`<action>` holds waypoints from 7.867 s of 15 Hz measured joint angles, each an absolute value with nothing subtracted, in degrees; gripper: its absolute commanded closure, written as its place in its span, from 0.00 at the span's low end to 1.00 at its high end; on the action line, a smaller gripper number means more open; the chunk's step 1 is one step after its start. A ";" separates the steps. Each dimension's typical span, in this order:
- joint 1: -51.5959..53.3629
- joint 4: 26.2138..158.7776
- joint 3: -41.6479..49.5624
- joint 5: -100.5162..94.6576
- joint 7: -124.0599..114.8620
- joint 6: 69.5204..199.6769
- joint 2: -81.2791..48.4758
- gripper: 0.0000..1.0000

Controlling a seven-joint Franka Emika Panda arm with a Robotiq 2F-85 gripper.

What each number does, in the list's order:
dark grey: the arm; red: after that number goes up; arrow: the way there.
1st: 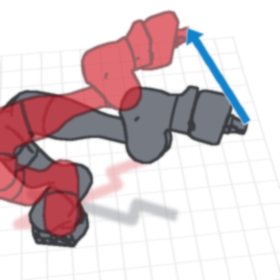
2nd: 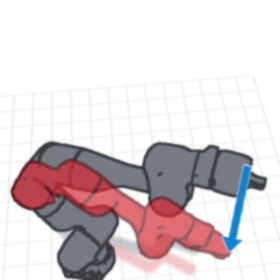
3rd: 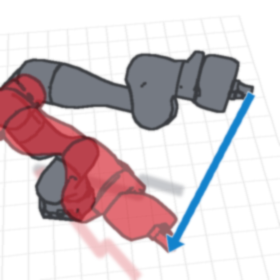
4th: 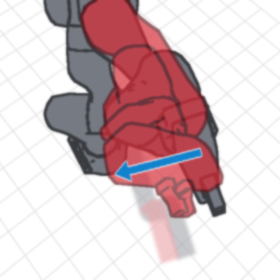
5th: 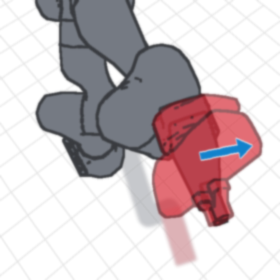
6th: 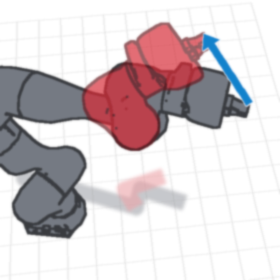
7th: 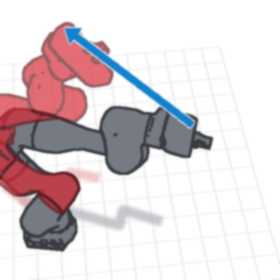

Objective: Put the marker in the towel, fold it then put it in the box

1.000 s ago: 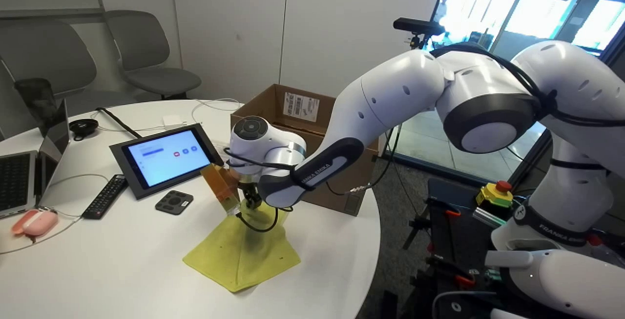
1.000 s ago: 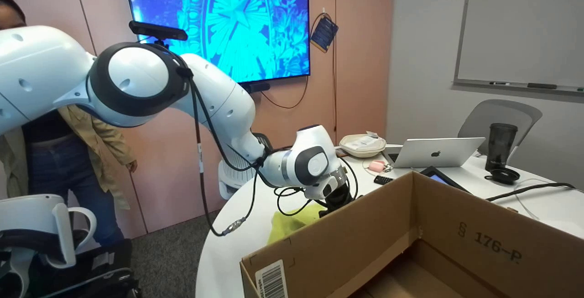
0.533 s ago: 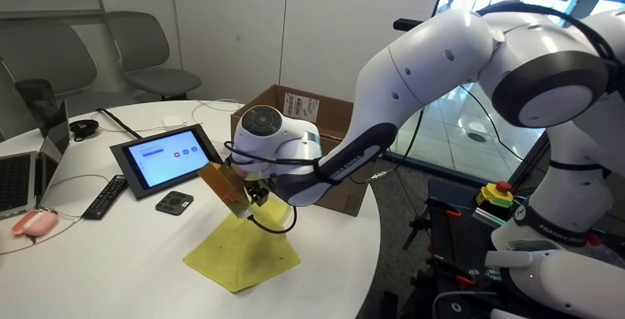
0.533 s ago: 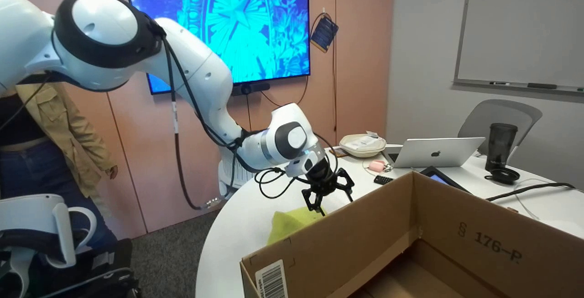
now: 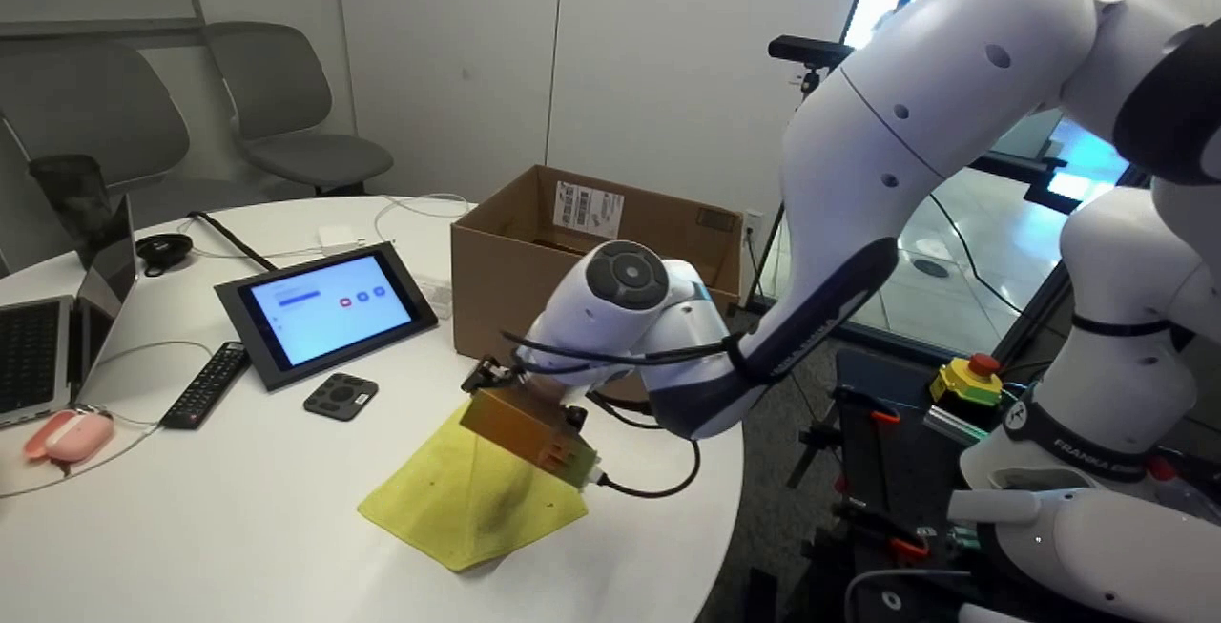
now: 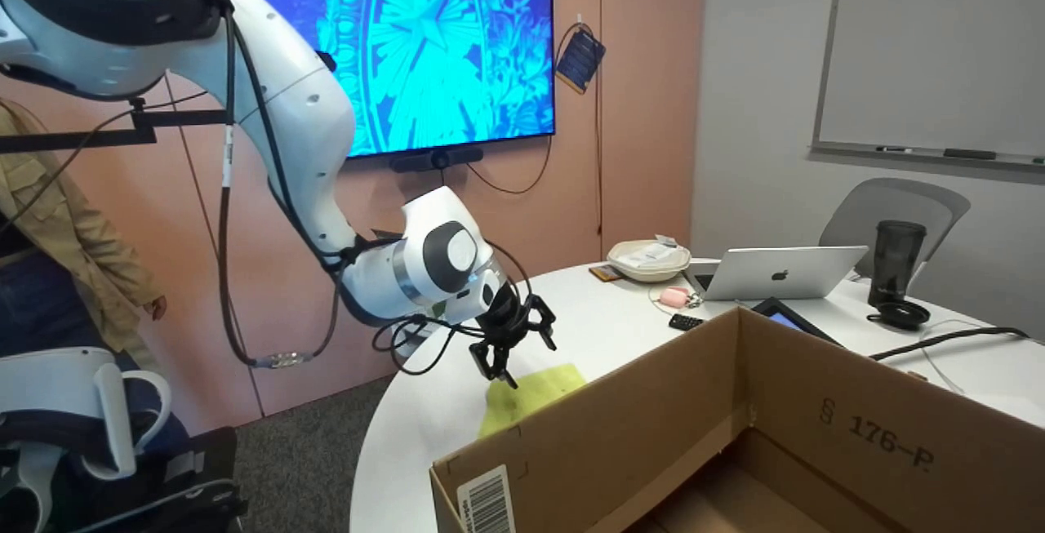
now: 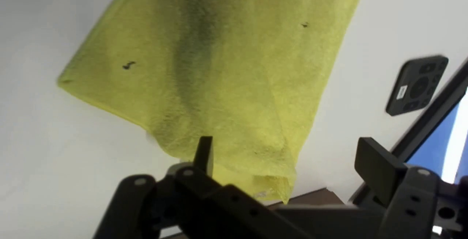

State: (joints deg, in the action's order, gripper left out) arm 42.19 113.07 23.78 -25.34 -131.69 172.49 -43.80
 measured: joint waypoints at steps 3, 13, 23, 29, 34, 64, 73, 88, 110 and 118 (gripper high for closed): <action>44.62 121.57 25.03 -25.43 -125.06 181.42 -42.03 0.00; 33.04 126.88 10.39 -12.04 -86.92 186.59 -42.10 0.00; 29.89 119.24 8.28 -1.76 -71.86 171.53 -45.12 0.00; 29.89 115.53 8.08 -1.76 -70.66 167.89 -48.17 0.00; 29.87 113.51 7.75 -1.75 -70.65 166.78 -51.00 0.21; 43.29 110.85 23.14 -5.00 -74.47 161.23 -43.64 0.94; 38.63 92.05 17.15 -9.90 -69.80 154.60 -49.28 0.95; 29.43 66.74 3.81 -9.72 -53.31 147.63 -65.12 0.00; 18.55 91.78 -5.71 -14.13 5.09 152.20 -54.89 0.00; 20.92 91.77 -6.74 -20.70 15.70 152.25 -54.94 0.00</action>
